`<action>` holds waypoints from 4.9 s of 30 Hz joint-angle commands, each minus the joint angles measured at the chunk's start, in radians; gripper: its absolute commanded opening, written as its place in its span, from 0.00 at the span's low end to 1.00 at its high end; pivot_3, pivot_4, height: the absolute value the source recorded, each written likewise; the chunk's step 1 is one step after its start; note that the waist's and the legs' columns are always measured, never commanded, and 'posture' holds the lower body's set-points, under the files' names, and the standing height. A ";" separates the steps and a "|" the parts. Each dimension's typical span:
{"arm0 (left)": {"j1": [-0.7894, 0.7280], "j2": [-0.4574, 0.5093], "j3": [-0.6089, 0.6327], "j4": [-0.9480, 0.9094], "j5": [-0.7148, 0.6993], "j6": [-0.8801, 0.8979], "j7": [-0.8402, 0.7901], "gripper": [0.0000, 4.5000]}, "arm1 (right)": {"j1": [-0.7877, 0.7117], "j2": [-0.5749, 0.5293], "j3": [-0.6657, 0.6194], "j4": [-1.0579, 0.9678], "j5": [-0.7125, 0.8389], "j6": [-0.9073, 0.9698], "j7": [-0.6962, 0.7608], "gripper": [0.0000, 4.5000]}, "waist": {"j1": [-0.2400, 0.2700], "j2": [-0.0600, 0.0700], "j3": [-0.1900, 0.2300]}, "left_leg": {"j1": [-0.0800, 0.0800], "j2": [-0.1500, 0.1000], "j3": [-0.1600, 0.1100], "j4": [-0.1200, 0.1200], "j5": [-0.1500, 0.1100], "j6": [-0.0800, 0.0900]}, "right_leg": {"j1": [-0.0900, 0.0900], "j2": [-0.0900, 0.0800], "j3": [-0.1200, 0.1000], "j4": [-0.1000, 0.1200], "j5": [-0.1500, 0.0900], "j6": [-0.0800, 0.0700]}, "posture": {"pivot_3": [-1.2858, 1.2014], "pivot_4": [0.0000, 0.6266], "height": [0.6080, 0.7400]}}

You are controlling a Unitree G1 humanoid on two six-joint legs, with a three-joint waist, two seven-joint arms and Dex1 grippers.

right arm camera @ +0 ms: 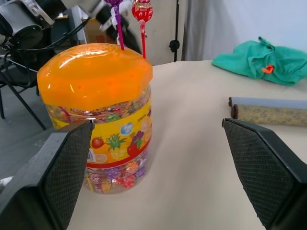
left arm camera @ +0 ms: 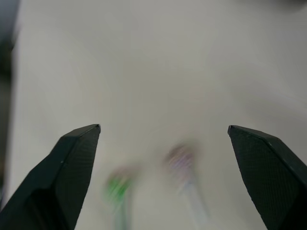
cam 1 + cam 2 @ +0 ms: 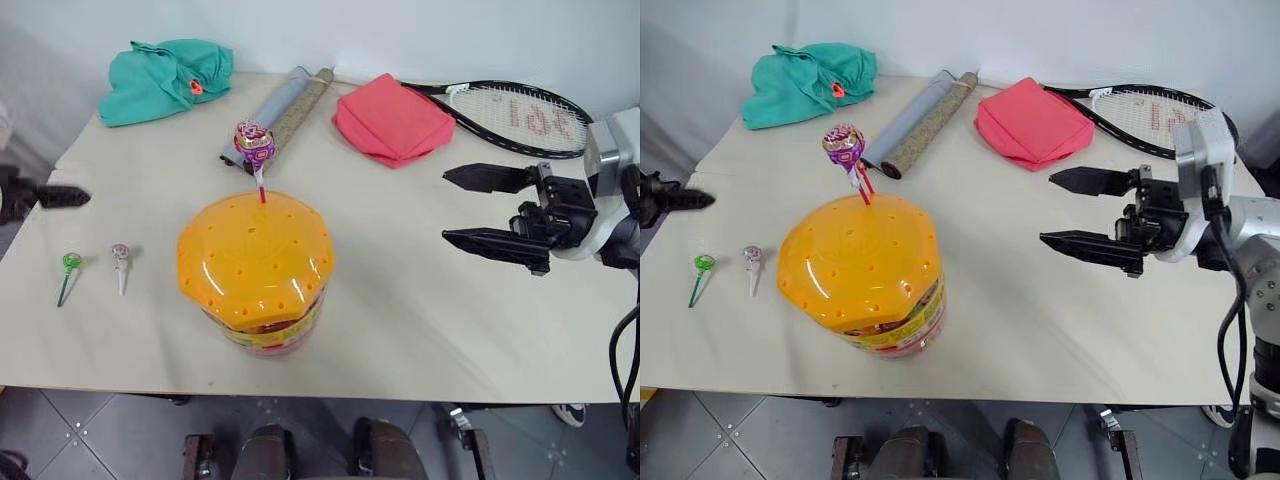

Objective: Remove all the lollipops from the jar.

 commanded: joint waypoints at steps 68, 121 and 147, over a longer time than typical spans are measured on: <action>0.537 -0.254 0.454 -0.297 -0.568 -0.596 -0.563 1.00 | -0.724 0.696 0.391 0.428 -0.304 -0.064 0.087 0.00 | -0.083 0.000 0.000 | -0.002 0.000 -0.002 -0.002 -0.001 0.000 | -0.007 -0.002 -0.005 0.007 0.000 -0.001 | 0.52 0.24 1.00; 0.525 -0.191 0.473 -0.188 -0.606 -0.537 -0.669 1.00 | 0.040 -0.090 -0.044 -0.076 -0.255 0.338 -0.194 0.99 | -0.046 0.000 0.000 | -0.001 0.000 0.007 -0.002 -0.001 0.001 | -0.007 -0.004 -0.002 0.003 0.000 -0.001 | 0.52 0.24 1.00; 0.896 -0.245 0.738 -0.275 -0.591 -0.562 -0.651 1.00 | -0.823 0.617 0.423 0.741 -0.402 -0.054 0.212 0.99 | -0.090 0.001 0.000 | 0.000 0.001 0.010 -0.004 -0.001 0.001 | -0.010 -0.003 -0.001 0.006 0.000 -0.001 | 0.52 0.24 1.00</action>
